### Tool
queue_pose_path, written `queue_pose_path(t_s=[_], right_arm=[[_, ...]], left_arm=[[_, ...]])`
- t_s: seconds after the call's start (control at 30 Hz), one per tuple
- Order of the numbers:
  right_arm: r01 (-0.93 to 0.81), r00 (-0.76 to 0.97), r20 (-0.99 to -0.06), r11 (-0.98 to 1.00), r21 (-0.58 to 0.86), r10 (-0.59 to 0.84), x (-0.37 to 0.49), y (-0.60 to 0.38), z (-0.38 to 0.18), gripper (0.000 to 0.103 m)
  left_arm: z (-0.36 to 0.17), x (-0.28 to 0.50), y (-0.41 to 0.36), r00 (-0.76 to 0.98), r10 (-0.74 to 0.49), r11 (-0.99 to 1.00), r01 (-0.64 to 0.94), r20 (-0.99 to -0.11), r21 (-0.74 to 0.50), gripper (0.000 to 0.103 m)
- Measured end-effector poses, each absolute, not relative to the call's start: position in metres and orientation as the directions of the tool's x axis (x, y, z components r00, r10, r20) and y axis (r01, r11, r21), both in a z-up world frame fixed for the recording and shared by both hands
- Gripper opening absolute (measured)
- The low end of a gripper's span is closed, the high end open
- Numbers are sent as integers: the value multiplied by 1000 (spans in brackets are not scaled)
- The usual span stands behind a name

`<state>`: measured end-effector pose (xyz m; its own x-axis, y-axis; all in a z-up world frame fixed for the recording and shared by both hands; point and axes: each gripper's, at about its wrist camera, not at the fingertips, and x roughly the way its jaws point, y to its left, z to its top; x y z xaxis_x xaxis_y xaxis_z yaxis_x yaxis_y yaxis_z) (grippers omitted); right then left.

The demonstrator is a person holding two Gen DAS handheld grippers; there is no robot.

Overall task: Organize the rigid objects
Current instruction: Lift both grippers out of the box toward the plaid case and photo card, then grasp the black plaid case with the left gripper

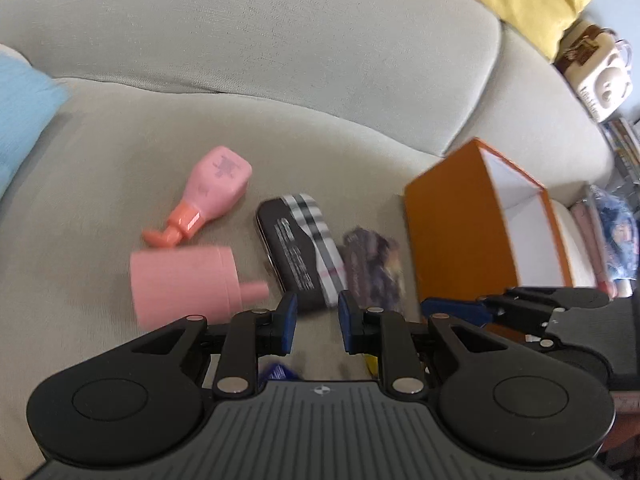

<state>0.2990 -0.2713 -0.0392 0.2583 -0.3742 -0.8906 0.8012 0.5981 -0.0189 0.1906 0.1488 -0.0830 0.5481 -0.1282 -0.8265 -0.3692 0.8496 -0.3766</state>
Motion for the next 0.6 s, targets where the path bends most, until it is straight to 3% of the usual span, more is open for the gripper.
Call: queue_pose_path(t_s=[0.23,0.53,0.57,0.6], right_arm=[[716,131,-910,672,-188,-394,327,-302,-59,45],[597,45,-933,758,-261,-357,349,-319,-87,67],[472,100,-929,839,-270,-356,351,-321,-88,68],[462,93,-931,843,-274,-353,353,-322,-89,68]], left_arm=[[-113,236,169,469,-137,822,-438,-873,-365,29],[-138,258,172,401,-139,834,-446,-906,-325,36],[-138,259,172,404,-139,834,-445,-904,-327,36],[-139,259,173,411,-146,831,-443,-900,-337,37]])
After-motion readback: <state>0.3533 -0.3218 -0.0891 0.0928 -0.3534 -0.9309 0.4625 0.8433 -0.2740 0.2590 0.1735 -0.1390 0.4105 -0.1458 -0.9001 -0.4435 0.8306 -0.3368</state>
